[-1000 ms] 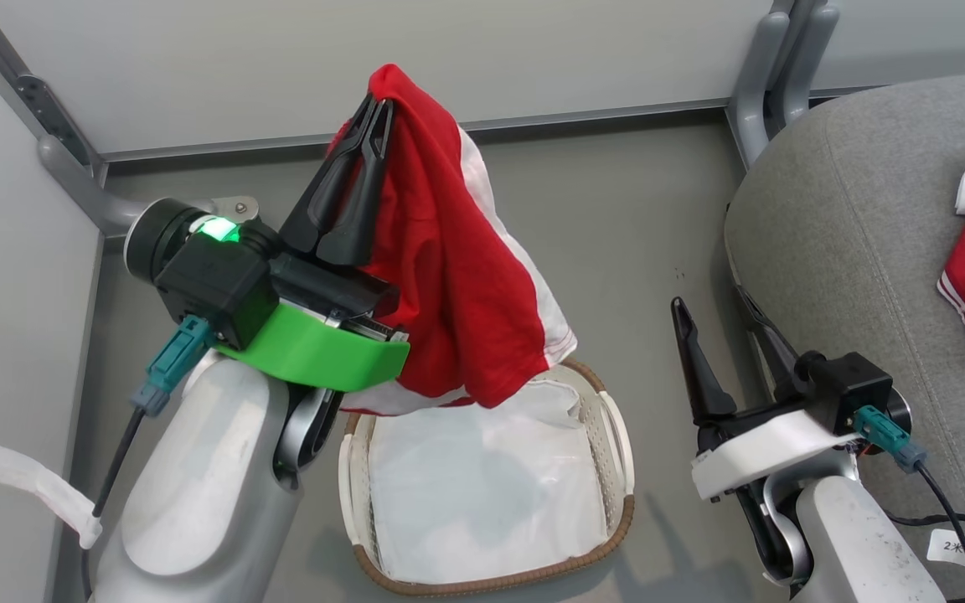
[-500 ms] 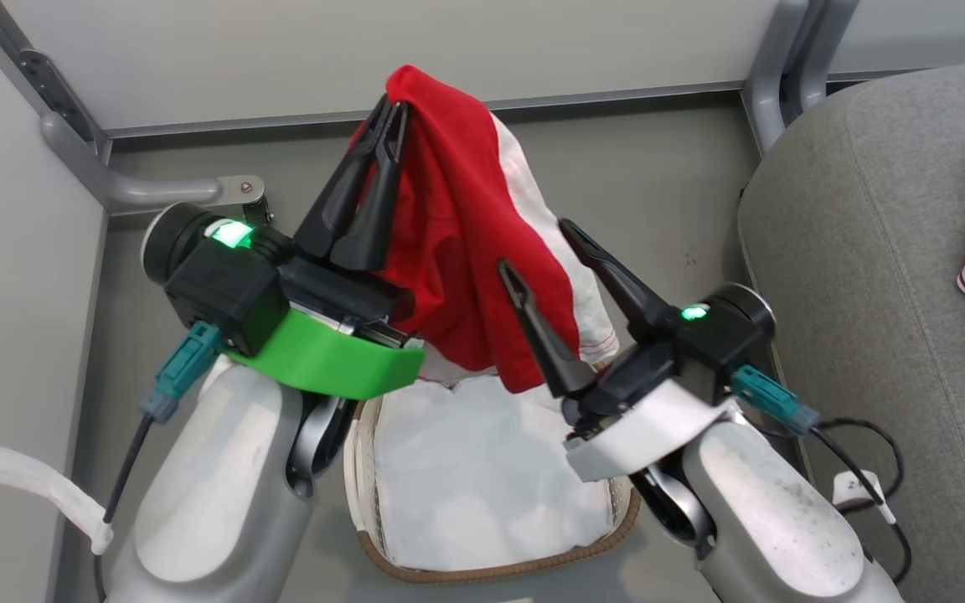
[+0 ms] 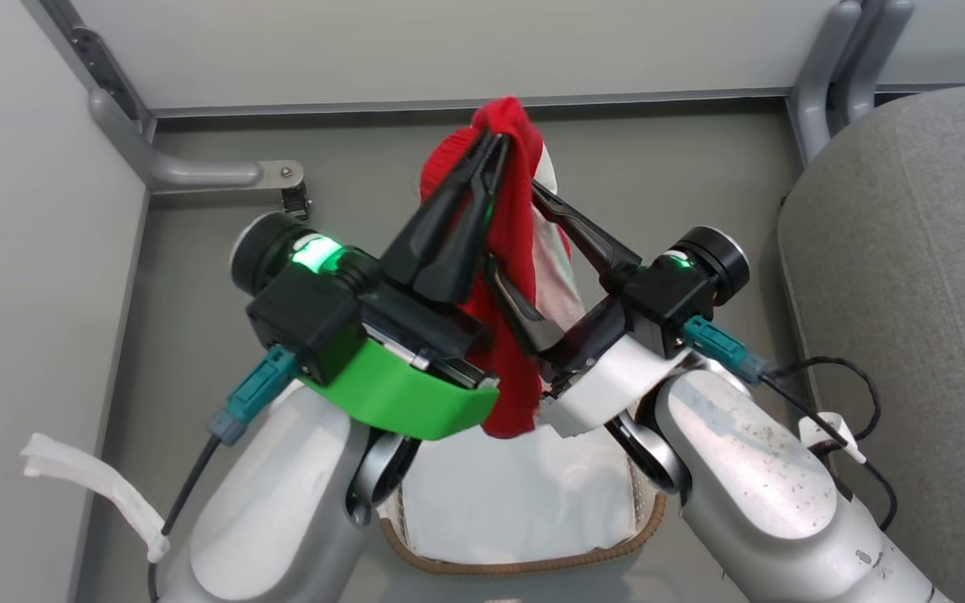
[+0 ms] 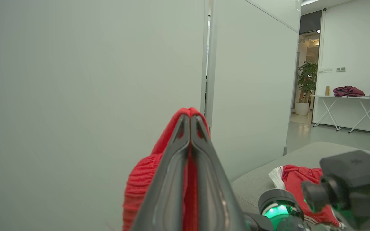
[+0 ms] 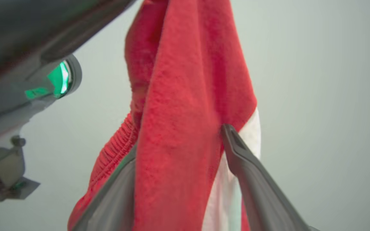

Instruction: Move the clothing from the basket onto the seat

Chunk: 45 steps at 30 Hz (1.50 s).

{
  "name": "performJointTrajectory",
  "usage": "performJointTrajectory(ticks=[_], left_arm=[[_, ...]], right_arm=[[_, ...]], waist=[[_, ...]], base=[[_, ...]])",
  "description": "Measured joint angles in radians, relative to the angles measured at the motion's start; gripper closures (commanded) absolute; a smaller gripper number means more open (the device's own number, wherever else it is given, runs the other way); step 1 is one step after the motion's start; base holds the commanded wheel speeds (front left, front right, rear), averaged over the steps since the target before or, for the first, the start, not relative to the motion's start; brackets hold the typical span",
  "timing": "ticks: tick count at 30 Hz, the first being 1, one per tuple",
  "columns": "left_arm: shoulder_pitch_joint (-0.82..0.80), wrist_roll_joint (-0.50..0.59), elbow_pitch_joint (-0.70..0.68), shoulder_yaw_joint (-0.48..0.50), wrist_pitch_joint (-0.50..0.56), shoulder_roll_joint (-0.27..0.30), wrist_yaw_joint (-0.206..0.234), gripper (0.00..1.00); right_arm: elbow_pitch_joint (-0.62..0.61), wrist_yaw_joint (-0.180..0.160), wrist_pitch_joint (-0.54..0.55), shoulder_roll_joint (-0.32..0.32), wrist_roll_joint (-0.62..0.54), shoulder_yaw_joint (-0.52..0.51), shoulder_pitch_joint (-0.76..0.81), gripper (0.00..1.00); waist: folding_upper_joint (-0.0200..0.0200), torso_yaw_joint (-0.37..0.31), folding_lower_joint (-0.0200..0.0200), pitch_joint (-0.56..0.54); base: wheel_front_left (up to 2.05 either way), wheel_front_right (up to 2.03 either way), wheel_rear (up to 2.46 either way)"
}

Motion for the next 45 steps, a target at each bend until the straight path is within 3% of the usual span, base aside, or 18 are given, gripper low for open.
performJointTrajectory(ticks=[10, 11, 12, 13, 15, 16, 17, 28, 29, 31, 32, 45], left_arm=[[-0.013, -0.030, -0.005, -0.048, 0.000, -0.005, 0.000, 1.00], [-0.013, -0.030, -0.005, -0.047, 0.000, -0.006, 0.000, 1.00], [-0.013, -0.033, -0.004, -0.045, 0.000, -0.006, 0.000, 1.00], [-0.013, -0.033, -0.003, -0.043, 0.000, -0.006, 0.000, 1.00], [-0.013, -0.033, 0.000, -0.037, 0.000, -0.006, 0.000, 1.00], [-0.013, -0.033, 0.001, -0.035, 0.000, -0.005, 0.000, 1.00], [-0.013, -0.033, 0.002, -0.032, 0.000, -0.005, 0.000, 1.00], [0.004, -0.020, 0.046, 0.007, -0.002, 0.010, 0.000, 1.00], [0.005, -0.017, 0.052, 0.013, -0.002, 0.013, 0.000, 0.96], [0.006, -0.007, 0.059, 0.021, -0.002, 0.016, 0.000, 0.06], [0.010, -0.005, 0.066, 0.025, -0.002, 0.016, 0.000, 0.00], [0.027, 0.010, 0.073, -0.021, -0.002, 0.069, 0.000, 0.00]], right_arm=[[0.120, 0.000, 0.000, 0.001, 0.011, 0.025, -0.002, 0.00], [0.130, 0.000, 0.000, 0.001, 0.015, 0.024, -0.001, 0.16], [0.138, 0.000, 0.000, 0.001, 0.016, 0.024, 0.001, 0.40], [0.141, 0.000, 0.000, 0.001, 0.018, 0.022, 0.004, 0.56], [0.141, 0.000, 0.000, 0.001, 0.019, 0.017, 0.009, 0.75], [0.138, 0.000, 0.000, 0.001, 0.019, 0.013, 0.013, 0.96], [0.133, 0.000, 0.000, 0.001, 0.019, 0.011, 0.018, 1.00], [0.014, 0.000, 0.000, 0.001, 0.056, -0.010, 0.058, 1.00], [0.011, 0.000, 0.000, 0.001, 0.056, -0.012, 0.068, 1.00], [0.005, 0.000, 0.000, 0.000, 0.056, -0.019, 0.076, 1.00], [0.002, 0.000, 0.000, 0.001, 0.056, -0.021, 0.078, 1.00], [-0.027, 0.000, 0.000, 0.000, 0.059, -0.115, 0.132, 1.00]], waist=[[0.0000, 0.048, 0.0000, 0.007], [0.0000, 0.052, 0.0000, 0.008], [0.0000, 0.054, 0.0000, 0.008], [0.0000, 0.056, 0.0000, 0.008], [0.0000, 0.056, 0.0000, 0.010], [0.0000, 0.055, 0.0000, 0.011], [0.0000, 0.054, 0.0000, 0.012], [0.0000, 0.001, 0.0000, 0.012], [0.0000, -0.009, 0.0000, 0.012], [0.0000, -0.027, 0.0001, 0.012], [0.0000, -0.039, 0.0001, 0.013], [0.0000, -0.251, 0.0000, 0.027]], base=[[0.00, 0.00, 0.00], [0.00, 0.00, 0.00], [0.00, 0.00, 0.00], [0.00, 0.00, 0.00], [0.00, 0.00, 0.00], [0.00, 0.00, 0.00], [0.00, 0.00, 0.00], [0.00, 0.00, 0.00], [0.00, 0.00, 0.00], [0.00, 0.00, 0.00], [0.00, 0.00, 0.00], [0.00, 0.00, 0.00]])
